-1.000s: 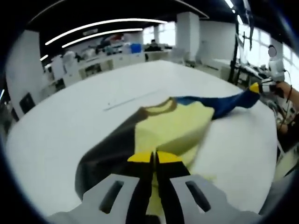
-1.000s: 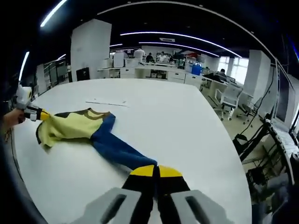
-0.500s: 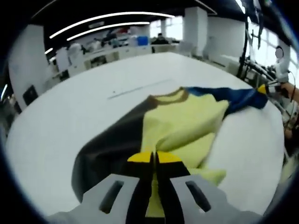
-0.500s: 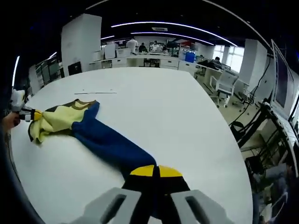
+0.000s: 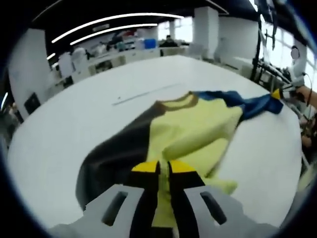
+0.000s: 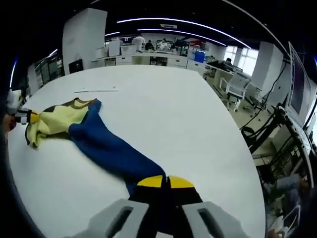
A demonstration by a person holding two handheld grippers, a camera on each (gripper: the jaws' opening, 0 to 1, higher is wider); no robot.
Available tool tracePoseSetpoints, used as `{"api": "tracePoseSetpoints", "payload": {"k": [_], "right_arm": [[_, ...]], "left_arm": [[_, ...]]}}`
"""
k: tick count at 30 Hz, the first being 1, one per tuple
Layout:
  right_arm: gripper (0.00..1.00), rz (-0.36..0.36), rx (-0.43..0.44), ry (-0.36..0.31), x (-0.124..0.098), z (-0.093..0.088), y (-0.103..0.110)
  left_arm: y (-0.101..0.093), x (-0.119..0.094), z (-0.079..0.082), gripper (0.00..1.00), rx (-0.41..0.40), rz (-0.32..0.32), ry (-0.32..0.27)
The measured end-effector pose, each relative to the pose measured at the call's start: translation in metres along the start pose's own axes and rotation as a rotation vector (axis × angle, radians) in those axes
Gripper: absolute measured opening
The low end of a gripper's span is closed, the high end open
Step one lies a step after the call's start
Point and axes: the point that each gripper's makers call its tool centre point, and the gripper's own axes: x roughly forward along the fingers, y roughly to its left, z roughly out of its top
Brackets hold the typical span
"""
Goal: Fold the garment on the visible template until the final outline fits inside the template.
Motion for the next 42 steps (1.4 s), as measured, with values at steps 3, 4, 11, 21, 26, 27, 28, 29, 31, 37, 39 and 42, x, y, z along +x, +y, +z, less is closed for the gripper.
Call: {"api": "tracePoseSetpoints", "payload": {"k": [3, 4, 11, 21, 26, 27, 28, 29, 31, 37, 39, 42], "right_arm": [[0.16, 0.010, 0.006, -0.014, -0.002, 0.003, 0.005], [0.20, 0.015, 0.016, -0.023, -0.004, 0.005, 0.008], [0.42, 0.071, 0.027, -0.061, -0.012, 0.014, 0.034], [0.69, 0.264, 0.058, -0.094, -0.031, 0.024, 0.099], [0.82, 0.350, 0.037, -0.095, -0.042, 0.028, 0.125], [0.85, 0.370, 0.027, -0.098, -0.045, 0.028, 0.131], [0.88, 0.387, 0.018, -0.101, -0.047, 0.029, 0.136], [0.90, 0.397, 0.013, -0.103, -0.049, 0.029, 0.140], [0.92, 0.427, 0.002, -0.106, -0.054, 0.029, 0.149], [0.93, 0.470, -0.020, -0.100, -0.060, 0.025, 0.163], [0.93, 0.478, -0.037, -0.093, -0.061, 0.021, 0.167], [0.93, 0.498, -0.053, -0.108, -0.065, 0.019, 0.175]], "left_arm": [[-0.008, -0.007, -0.001, 0.16, 0.018, -0.017, -0.009], [-0.010, -0.009, -0.001, 0.18, 0.024, -0.021, -0.012], [-0.032, -0.032, 0.002, 0.26, 0.082, -0.061, -0.053], [-0.072, -0.046, 0.000, 0.33, 0.183, -0.155, -0.069], [-0.085, -0.041, -0.014, 0.38, 0.216, -0.176, -0.030], [-0.086, -0.039, -0.016, 0.39, 0.222, -0.174, -0.024], [-0.087, -0.037, -0.020, 0.40, 0.238, -0.171, -0.013], [-0.087, -0.035, -0.022, 0.40, 0.255, -0.167, -0.004], [-0.088, -0.030, -0.029, 0.40, 0.285, -0.165, 0.013], [-0.085, -0.019, -0.041, 0.37, 0.298, -0.154, 0.046], [-0.083, -0.016, -0.042, 0.35, 0.313, -0.143, 0.048], [-0.079, -0.012, -0.044, 0.33, 0.334, -0.127, 0.056]]}}
